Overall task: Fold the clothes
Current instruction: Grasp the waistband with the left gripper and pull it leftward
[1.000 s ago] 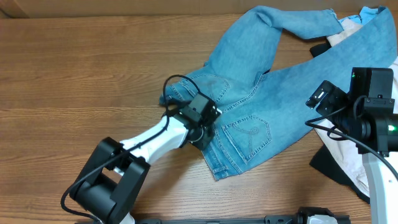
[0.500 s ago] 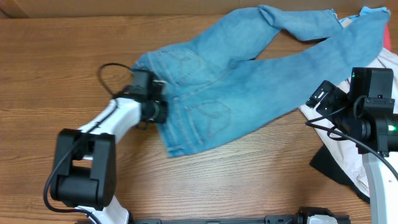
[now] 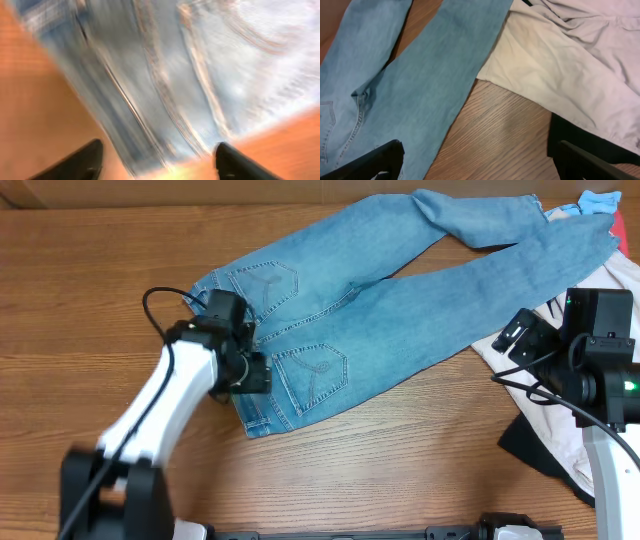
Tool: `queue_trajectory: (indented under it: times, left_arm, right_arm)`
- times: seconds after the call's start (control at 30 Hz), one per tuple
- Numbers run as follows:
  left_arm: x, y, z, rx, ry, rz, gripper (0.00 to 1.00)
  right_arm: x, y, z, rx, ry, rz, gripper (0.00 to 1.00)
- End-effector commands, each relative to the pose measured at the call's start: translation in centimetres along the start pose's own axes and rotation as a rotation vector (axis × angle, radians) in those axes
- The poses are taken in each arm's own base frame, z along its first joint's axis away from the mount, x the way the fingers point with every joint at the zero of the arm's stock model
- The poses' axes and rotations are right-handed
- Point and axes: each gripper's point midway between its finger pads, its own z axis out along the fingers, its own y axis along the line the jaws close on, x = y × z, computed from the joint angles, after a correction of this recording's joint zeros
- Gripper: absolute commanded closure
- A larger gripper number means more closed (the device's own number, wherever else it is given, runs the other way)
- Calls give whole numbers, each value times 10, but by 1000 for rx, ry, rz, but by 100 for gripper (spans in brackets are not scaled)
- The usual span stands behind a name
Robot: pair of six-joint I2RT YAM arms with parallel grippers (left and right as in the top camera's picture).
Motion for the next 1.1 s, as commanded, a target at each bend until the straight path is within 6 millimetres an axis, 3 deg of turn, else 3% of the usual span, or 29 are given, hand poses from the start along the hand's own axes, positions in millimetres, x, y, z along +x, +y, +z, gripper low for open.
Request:
queue_trajectory:
  times: [0.0,0.2,0.43,0.63,0.83,1.07]
  left_arm:
    - [13,-15,-30,50,-13,-292,21]
    - [59,-30,-26,22,138,-552,18]
    - [91,-43,20,13,195,-803,16]
    - [92,-15,45,-61,104,-881,13]
    - [93,-9,57,-53,84,-978,15]
    - [79,3,72,-44,-33,-987,19]
  right_arm:
    - [-8,2,-6,-10,-29,-12,0]
    - [-8,2,-6,-12,-31,-21,0]
    - [-7,2,-6,-10,-28,-35,0]
    - [-8,2,-6,-10,-28,-35,0]
    - [-7,2,-6,-10,-28,-39,0]
    - [-7,1,-6,-8,-25,-39,0]
